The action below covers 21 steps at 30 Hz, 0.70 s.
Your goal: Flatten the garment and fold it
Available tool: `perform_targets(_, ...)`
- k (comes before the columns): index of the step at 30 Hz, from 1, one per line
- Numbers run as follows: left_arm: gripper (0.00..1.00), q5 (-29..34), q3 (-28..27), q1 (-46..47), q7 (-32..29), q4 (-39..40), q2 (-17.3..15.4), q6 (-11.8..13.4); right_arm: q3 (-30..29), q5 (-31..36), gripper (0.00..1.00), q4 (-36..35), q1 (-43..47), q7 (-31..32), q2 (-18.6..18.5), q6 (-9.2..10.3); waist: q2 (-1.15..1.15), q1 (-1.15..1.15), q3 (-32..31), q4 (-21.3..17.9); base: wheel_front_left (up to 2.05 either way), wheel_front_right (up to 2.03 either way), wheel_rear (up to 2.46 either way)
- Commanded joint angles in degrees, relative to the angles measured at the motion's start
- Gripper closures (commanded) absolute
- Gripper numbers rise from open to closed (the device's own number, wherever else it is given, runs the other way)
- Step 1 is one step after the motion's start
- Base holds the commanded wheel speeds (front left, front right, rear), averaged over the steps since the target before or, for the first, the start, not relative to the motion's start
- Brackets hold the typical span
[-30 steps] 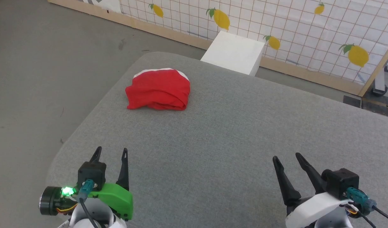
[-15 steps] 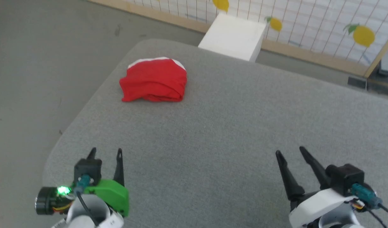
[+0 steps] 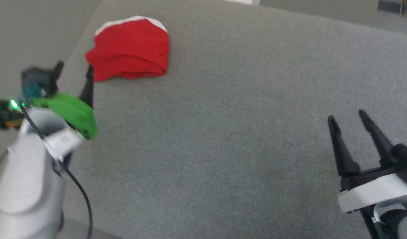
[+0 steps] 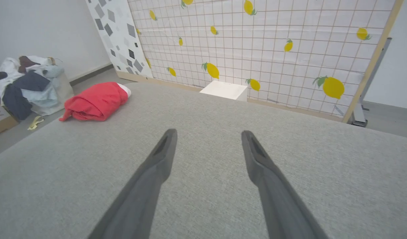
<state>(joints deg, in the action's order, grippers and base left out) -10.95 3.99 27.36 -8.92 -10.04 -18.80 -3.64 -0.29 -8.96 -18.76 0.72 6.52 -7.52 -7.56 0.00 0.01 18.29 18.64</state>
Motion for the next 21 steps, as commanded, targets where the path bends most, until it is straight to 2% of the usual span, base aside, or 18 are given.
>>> perform_targets(1,0.0,-1.7,-0.27,3.93,-1.76,-1.92,-1.52,-1.26,-0.59,0.36,0.0,-1.55,-1.35,0.3,-0.6,0.08,0.0,-0.01,8.48,-4.15,0.0,0.0,0.0)
perform_targets(5,0.0,-5.52,0.42,12.28,-6.64,-6.46,-4.8,-3.15,-1.71,0.12,0.0,-4.42,-2.24,0.84,-1.35,0.08,0.0,-0.01,12.04,-5.44,0.0,0.0,0.0)
perform_targets(11,0.0,-14.55,6.96,21.82,-15.05,-13.54,-9.49,-3.81,-2.13,0.2,0.0,-6.66,-2.8,1.03,-1.52,0.08,0.0,-0.01,15.73,-6.83,0.0,0.0,0.0)
perform_targets(15,0.0,-20.93,11.69,24.6,-19.13,-16.67,-12.82,-3.83,-1.84,0.47,0.0,-7.03,-3.01,0.76,-1.22,0.08,0.0,-0.01,17.1,-7.78,0.0,0.0,0.0)
perform_targets(21,0.0,-28.5,12.43,26.36,-24.72,-21.59,-14.44,-3.83,-1.45,0.75,0.0,-6.72,-3.03,0.07,-0.89,0.08,0.0,-0.01,18.1,-8.75,0.0,0.0,0.0)
